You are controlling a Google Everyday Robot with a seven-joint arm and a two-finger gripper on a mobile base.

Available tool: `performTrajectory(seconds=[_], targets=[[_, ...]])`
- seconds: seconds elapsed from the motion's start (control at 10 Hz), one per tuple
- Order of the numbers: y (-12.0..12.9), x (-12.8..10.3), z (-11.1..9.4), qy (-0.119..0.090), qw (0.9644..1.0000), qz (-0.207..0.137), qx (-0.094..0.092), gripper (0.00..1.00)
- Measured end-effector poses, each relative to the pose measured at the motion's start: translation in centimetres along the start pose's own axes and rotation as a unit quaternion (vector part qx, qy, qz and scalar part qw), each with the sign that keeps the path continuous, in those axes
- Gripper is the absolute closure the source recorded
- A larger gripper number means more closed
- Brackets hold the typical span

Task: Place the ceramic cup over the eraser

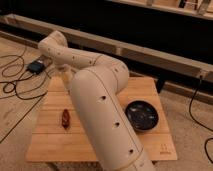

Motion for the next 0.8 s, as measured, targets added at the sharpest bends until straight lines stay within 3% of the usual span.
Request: performTrajectory(seconds=[0.2,0.3,0.8], targets=[[0.00,0.00,0.00,0.000,1.0000,0.000,0.000,0.42],[0.00,0.00,0.00,0.000,1.0000,0.000,0.000,0.38],[-0.04,0.00,-0.10,0.000,1.0000,0.000,0.001,0.38]])
